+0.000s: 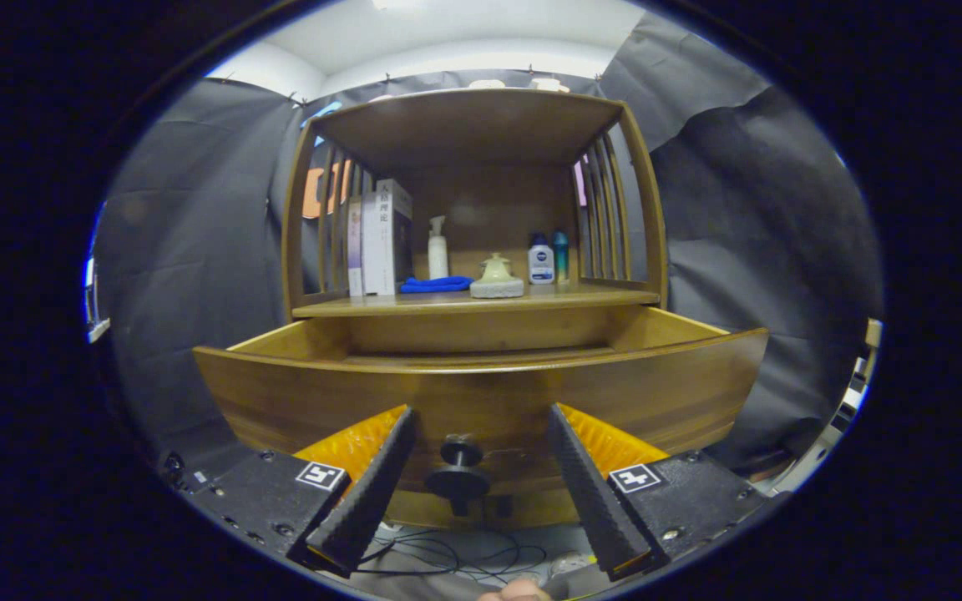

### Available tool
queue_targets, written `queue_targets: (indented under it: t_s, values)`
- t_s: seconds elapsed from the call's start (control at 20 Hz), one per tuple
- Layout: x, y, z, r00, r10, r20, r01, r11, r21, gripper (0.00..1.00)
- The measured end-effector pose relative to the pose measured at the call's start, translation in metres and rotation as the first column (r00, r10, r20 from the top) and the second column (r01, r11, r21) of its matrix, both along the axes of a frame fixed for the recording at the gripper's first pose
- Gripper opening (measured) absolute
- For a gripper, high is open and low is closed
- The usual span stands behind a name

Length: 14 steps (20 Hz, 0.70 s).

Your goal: Pull open the drawer, take out the items inside it, and place them on the countertop above the cabinet.

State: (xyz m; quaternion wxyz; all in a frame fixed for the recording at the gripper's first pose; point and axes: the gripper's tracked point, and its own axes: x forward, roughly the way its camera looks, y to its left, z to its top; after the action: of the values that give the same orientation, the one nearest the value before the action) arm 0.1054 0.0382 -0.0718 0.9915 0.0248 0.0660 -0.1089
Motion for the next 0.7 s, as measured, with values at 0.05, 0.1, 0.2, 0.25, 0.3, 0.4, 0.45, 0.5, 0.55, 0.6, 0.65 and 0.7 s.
queue_targets:
  t_s: [0.05,0.1,0.2,0.25,0.3,0.4,0.45,0.5,0.55,0.6,0.65,0.7]
  values:
    - [0.002,0.001,0.001,0.999,-0.005,0.032,0.005,1.0,-0.009,1.0]
    - [0.003,0.002,0.0,1.0,-0.005,0.023,0.006,1.0,-0.027,1.0]
    - [0.002,0.003,-0.001,1.0,-0.006,0.024,0.007,0.999,-0.051,0.99]
    - [0.002,0.003,-0.001,1.0,-0.005,0.026,0.007,0.999,-0.047,0.98]
    - [0.002,0.002,-0.001,1.0,-0.005,0.026,0.006,0.999,-0.047,0.98]
    - [0.004,0.001,-0.001,1.0,-0.001,0.029,0.002,0.999,-0.041,0.98]
    - [0.005,0.001,-0.001,1.0,0.002,0.029,0.0,0.999,-0.04,0.98]
    - [0.006,0.001,0.0,1.0,0.004,0.026,-0.003,0.999,-0.037,0.98]
    - [0.007,0.0,0.001,1.0,0.007,0.024,-0.006,0.999,-0.035,0.99]
    - [0.009,-0.001,0.0,1.0,0.009,0.022,-0.008,0.999,-0.031,0.99]
    - [0.01,-0.001,0.001,1.0,0.012,0.02,-0.011,1.0,-0.024,0.99]
    - [0.013,-0.002,0.0,1.0,0.015,0.018,-0.015,1.0,-0.017,0.99]
